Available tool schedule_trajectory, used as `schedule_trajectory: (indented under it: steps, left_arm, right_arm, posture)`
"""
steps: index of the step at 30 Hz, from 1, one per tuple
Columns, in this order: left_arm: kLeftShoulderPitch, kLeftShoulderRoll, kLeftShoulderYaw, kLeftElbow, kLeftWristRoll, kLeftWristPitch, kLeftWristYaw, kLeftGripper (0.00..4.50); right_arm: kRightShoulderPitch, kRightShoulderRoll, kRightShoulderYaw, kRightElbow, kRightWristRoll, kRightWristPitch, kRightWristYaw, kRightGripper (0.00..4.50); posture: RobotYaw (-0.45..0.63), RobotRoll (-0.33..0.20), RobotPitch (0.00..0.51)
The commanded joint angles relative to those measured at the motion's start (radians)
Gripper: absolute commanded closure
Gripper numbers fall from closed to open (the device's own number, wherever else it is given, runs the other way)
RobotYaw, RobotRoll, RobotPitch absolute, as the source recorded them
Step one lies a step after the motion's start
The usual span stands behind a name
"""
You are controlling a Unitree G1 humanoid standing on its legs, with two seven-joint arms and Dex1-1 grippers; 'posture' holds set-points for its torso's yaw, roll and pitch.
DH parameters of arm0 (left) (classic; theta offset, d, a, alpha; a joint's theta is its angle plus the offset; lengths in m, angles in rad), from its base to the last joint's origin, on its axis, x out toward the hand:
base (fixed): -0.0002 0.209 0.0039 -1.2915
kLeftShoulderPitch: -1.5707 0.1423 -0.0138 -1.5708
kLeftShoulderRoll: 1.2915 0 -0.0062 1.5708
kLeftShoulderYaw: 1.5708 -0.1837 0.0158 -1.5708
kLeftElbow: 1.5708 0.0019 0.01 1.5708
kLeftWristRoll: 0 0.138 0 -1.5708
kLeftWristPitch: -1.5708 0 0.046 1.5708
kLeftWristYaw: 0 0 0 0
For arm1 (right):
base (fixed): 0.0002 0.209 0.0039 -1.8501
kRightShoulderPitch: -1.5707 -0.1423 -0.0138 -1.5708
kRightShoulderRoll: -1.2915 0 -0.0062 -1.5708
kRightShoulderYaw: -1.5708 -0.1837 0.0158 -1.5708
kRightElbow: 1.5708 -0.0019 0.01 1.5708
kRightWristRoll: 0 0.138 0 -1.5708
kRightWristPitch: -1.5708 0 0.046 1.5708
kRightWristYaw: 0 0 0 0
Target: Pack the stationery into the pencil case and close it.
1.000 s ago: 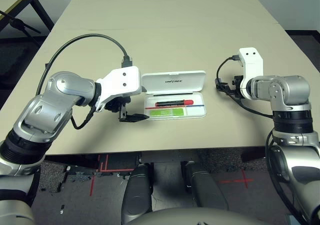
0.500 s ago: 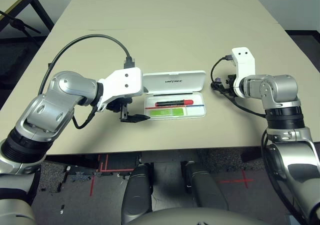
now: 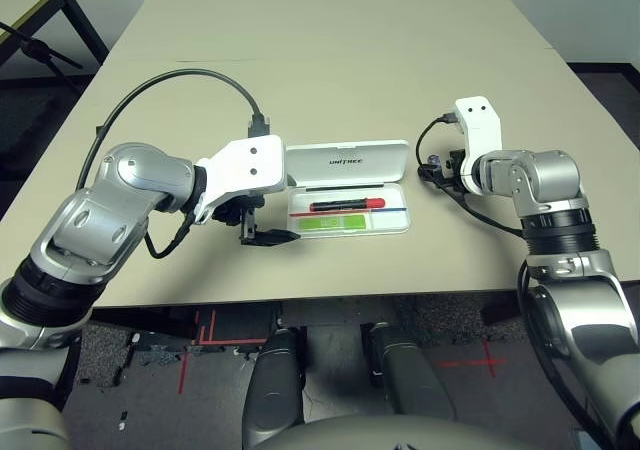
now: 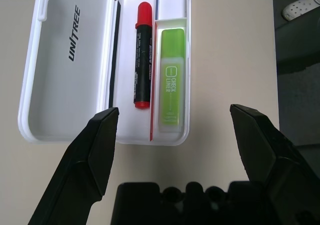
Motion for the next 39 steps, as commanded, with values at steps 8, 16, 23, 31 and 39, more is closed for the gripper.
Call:
schedule_trajectory:
  steps: [8,16,23,31,39]
  left_arm:
    - [-0.006,0.005,-0.021,-0.013,-0.005,0.0,-0.01,0.0]
    - [-0.014,0.015,-0.025,-0.002,-0.002,-0.007,-0.023,0.0]
    - [-0.016,0.016,-0.026,0.006,-0.001,-0.013,-0.035,0.0]
    - [-0.019,0.006,-0.036,0.021,0.003,-0.023,-0.044,0.0]
    - [-0.032,-0.001,-0.047,0.042,0.009,-0.036,-0.051,0.0]
  right_arm:
    - [0.024,-0.075,0.047,0.0,-0.013,-0.014,0.086,4.21]
    - [0.07,-0.237,0.164,-0.097,-0.023,-0.111,0.273,4.21]
    - [0.105,-0.422,0.211,-0.198,-0.01,-0.248,0.498,4.21]
    - [0.193,-0.541,0.175,-0.269,0.046,-0.463,0.756,4.21]
    - [0.254,-0.623,0.183,-0.262,0.059,-0.644,0.979,4.21]
  posture:
    - [0.03,0.0,0.144]
    - [0.03,0.0,0.143]
    - [0.02,0.0,0.153]
    - [-0.01,0.0,0.167]
    - [0.0,0.0,0.177]
